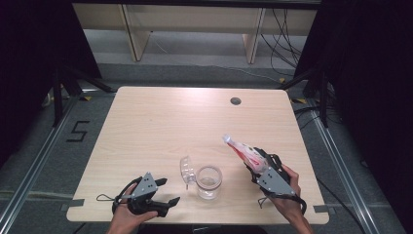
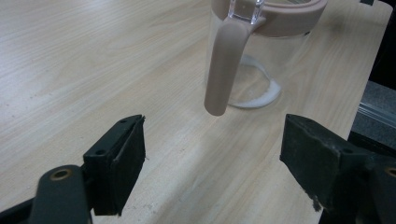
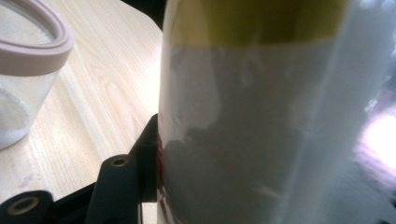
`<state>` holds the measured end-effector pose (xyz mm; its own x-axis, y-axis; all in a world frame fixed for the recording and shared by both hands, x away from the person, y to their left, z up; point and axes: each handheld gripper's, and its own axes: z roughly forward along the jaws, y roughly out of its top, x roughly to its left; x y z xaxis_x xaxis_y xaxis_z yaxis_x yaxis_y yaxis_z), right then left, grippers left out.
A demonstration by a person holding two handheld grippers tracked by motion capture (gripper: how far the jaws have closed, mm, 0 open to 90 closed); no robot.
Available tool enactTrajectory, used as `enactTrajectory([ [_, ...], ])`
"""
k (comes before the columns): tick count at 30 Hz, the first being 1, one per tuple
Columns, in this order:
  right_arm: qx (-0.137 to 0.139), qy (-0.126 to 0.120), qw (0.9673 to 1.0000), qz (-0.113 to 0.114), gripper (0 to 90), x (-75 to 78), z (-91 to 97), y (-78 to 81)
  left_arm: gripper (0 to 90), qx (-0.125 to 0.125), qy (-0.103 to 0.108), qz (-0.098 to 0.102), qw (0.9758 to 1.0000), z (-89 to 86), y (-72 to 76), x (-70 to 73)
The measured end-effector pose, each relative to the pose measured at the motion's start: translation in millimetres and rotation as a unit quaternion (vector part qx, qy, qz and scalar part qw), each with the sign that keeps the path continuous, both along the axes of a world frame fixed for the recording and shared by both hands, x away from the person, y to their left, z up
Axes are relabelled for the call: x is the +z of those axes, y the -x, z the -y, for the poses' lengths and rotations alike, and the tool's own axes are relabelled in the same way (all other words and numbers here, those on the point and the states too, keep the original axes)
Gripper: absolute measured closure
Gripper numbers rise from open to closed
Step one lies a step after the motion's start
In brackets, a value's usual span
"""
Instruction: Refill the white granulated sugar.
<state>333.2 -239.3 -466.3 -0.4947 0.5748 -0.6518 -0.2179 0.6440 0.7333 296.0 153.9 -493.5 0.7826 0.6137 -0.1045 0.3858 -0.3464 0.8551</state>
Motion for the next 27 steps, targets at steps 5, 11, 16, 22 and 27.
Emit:
enactTrajectory([
  [5,0.002,0.040,0.9990,0.022,46.8,3.9,0.1,7.7,21.7,0.000,0.000,0.001,1.0000,-0.9,-0.7,-0.1],
  [11,0.004,0.067,0.9972,0.032,46.8,4.6,-0.7,14.6,21.7,0.000,0.000,0.001,1.0000,-0.7,-0.7,-0.3],
  [16,0.015,0.093,0.9944,0.048,46.9,6.3,-2.9,19.8,21.7,0.003,0.000,-0.002,1.0000,-0.9,-0.6,-0.5],
  [22,0.023,0.142,0.9859,0.085,47.0,4.9,-7.9,23.9,21.7,0.005,0.000,-0.003,1.0000,-1.0,-0.3,-0.7],
  [27,0.027,0.169,0.9812,0.089,47.1,3.0,-11.8,26.6,21.7,0.003,-0.006,-0.003,1.0000,-2.2,-0.6,-0.7],
])
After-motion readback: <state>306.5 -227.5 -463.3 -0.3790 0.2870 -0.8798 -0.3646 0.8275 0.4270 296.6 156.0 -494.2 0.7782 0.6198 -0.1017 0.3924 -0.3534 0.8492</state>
